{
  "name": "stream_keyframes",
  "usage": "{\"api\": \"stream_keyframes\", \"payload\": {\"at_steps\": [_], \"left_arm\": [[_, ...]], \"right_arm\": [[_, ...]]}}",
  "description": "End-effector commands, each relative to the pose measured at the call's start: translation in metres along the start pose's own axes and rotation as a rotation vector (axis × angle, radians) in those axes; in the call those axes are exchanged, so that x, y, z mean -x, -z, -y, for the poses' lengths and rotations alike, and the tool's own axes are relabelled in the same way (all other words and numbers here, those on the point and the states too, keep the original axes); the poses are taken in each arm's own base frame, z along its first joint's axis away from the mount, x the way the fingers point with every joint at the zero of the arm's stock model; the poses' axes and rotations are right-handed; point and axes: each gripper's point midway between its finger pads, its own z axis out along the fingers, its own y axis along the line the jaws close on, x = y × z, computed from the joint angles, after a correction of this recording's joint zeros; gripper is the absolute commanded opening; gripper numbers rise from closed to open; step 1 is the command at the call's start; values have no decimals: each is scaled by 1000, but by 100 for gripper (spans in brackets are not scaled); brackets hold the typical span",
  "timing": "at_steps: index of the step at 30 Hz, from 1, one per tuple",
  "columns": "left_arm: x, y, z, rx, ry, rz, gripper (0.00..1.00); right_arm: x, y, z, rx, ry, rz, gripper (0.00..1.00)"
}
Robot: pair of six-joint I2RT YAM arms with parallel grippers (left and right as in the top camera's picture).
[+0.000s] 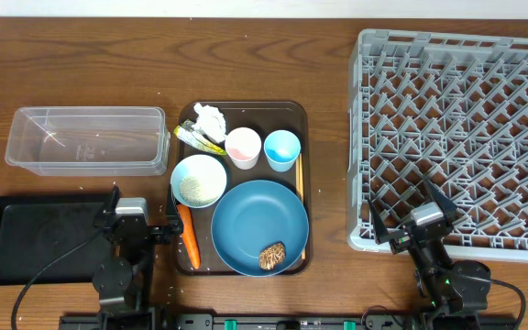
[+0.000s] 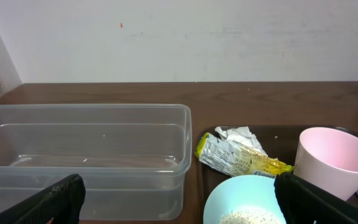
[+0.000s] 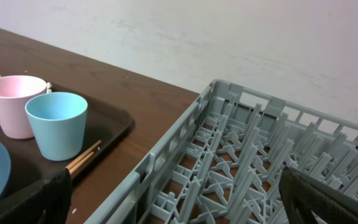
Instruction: Sort waste into correct bins and load items into the dishwasher rack
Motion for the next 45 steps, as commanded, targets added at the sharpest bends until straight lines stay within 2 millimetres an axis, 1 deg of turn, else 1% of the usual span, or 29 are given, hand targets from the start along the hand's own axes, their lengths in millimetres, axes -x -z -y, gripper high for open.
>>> {"api": "stream_keyframes", "payload": {"at_steps": [1, 39, 41, 42, 44, 45], "left_arm": [[-14, -1, 2, -10, 4, -40, 98], [-14, -1, 2, -10, 4, -40, 98], [-8, -1, 2, -9, 1, -14, 98], [1, -1, 1, -6, -2, 23, 98], [6, -1, 1, -6, -3, 44, 98], [5, -1, 1, -6, -3, 40, 98]], "right_arm": [[-3, 0, 3, -11, -14, -8, 99], [-3, 0, 2, -6, -15, -7, 99], [-2, 0, 0, 5, -15, -4, 99], [-1, 0, -1, 14, -13, 3, 99], [0, 0, -1, 13, -12, 6, 99], [-1, 0, -1, 15, -15, 0, 99]]}}
